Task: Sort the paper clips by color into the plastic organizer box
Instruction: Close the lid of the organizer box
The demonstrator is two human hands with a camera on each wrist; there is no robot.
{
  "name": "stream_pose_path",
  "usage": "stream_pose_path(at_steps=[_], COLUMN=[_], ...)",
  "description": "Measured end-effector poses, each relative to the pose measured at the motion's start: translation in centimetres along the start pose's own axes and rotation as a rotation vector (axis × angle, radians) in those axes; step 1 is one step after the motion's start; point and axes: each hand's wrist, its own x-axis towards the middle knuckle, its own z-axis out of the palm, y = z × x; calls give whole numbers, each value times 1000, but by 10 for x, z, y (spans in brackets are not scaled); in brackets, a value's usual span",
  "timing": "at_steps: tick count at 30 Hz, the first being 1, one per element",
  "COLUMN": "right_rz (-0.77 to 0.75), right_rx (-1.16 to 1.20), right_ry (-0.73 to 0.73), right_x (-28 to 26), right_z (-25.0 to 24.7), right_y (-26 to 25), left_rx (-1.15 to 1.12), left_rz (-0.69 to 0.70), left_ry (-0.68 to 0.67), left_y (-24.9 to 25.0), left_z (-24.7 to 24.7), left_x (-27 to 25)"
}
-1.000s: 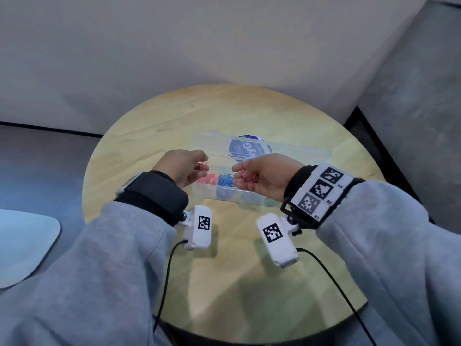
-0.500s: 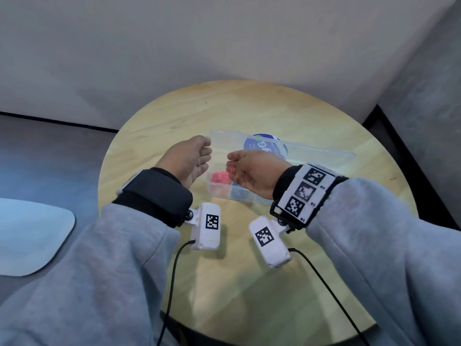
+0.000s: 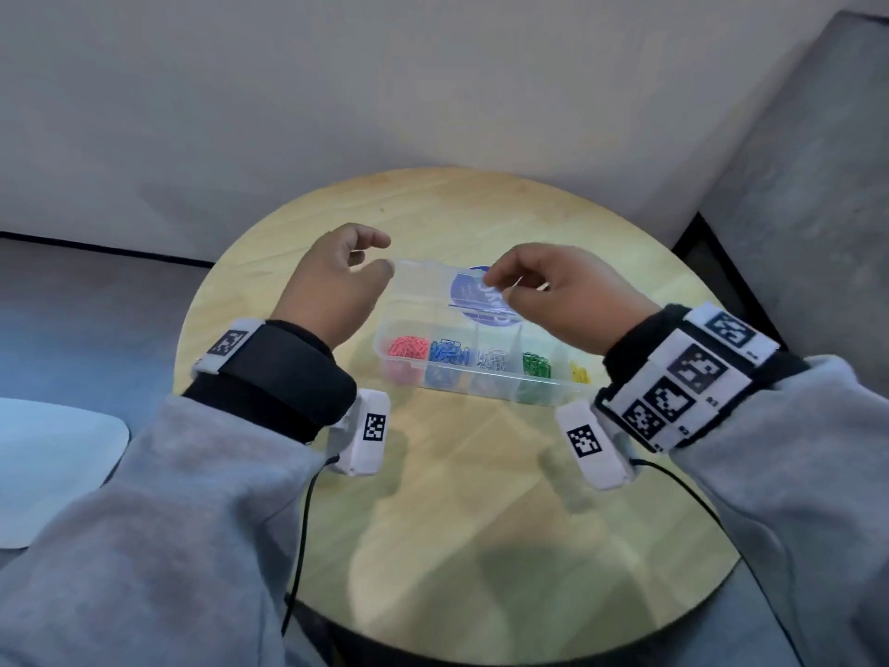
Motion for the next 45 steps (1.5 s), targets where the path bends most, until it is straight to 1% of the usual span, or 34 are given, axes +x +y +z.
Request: stream_pose_path(at_steps=[2,3,4,6,8,11,14,16,19,22,25,28,31,33,40,45], right_rz=[-36,-20,18,134,204,220,200,183,162,162,172,176,191,204,258,210], right_rx=[-159,-233,-311,-461,-548,-601,-631,-627,-612,-599,-615,-624,-656,-675,-610,-672], right_ry=[146,181,172,34,-110,-187,-259,-290,-280,-253,-298,-349,-387,-393,-261,-237], right_x=[-2,-3,-4,-6,-11,-20,-30,-37,-46,-50,-51,-45,-36,-30,-26,-27], right_z=[-17,-25,-31,-37,-37,-32,-24,-16,-4,2,5,-1,-12,-13,-1,6], right_y=[13,23,32,49,63,77,86,91,99,102,101,100,99,97,103,100], left_rx=[145,224,302,465,643,870,995,1043,1072,1054,1085,1163,1192,1208,1237,1228], left_rz=[93,139,177,223,224,219,206,200,194,173,169,171,180,197,244,239], left_ry=[-43,-80,-124,-207,-256,-294,-369,-417,-451,-428,-424,-483,-565,-586,-537,-531], left_y=[5,8,10,13,12,9,3,-3,-13,-21,-20,-12,-6,-5,-9,-8], left_z=[1,3,5,10,15,19,22,24,28,33,37,39,42,45,50,49], left_x=[-5,-7,-9,-8,-3,0,-9,-16,-24,-28,-27,-18,-8,-5,-7,-9])
